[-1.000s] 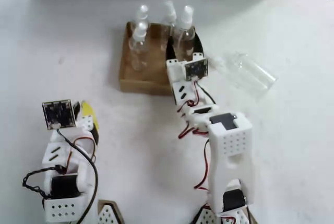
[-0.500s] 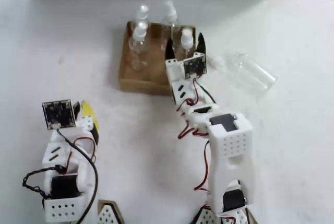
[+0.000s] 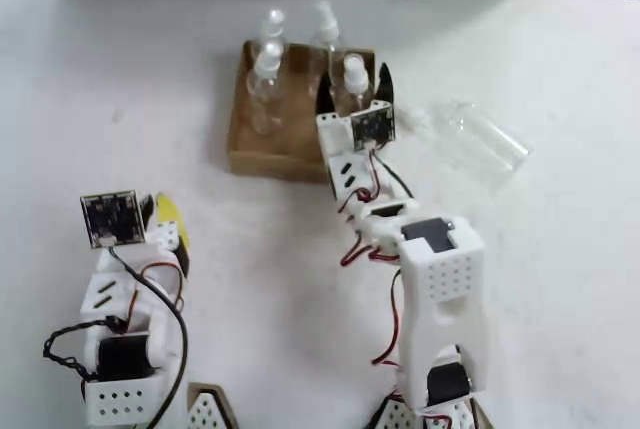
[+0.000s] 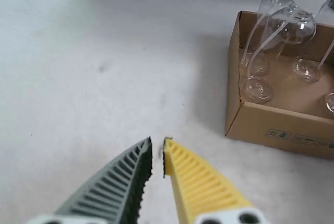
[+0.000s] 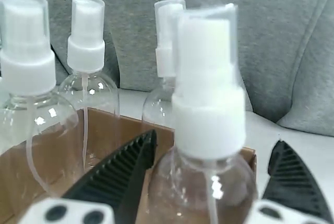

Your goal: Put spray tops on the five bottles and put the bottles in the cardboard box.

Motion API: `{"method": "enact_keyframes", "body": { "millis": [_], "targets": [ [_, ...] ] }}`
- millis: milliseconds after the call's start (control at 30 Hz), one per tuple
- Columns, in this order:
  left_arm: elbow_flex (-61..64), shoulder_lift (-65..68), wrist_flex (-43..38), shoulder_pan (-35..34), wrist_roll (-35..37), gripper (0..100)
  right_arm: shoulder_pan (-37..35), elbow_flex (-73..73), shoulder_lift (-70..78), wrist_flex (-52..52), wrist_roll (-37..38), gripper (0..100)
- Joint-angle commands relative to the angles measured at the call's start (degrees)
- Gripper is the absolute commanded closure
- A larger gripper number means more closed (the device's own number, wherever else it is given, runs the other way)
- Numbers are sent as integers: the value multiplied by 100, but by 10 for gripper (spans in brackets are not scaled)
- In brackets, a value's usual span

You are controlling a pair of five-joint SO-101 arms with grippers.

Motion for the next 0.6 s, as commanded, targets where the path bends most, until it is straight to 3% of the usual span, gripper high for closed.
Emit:
{"method": "enact_keyframes", "body": {
  "millis": [0,167,567],
  "targets": [
    [-18,-75,26,-40,9,936,-189,79,-136,110,-9,692],
    [-18,-75,26,-31,9,936,-180,475,-637,154,-378,691],
    [-18,-75,26,-31,9,936,-145,703,-971,119,-404,691]
  ]
}}
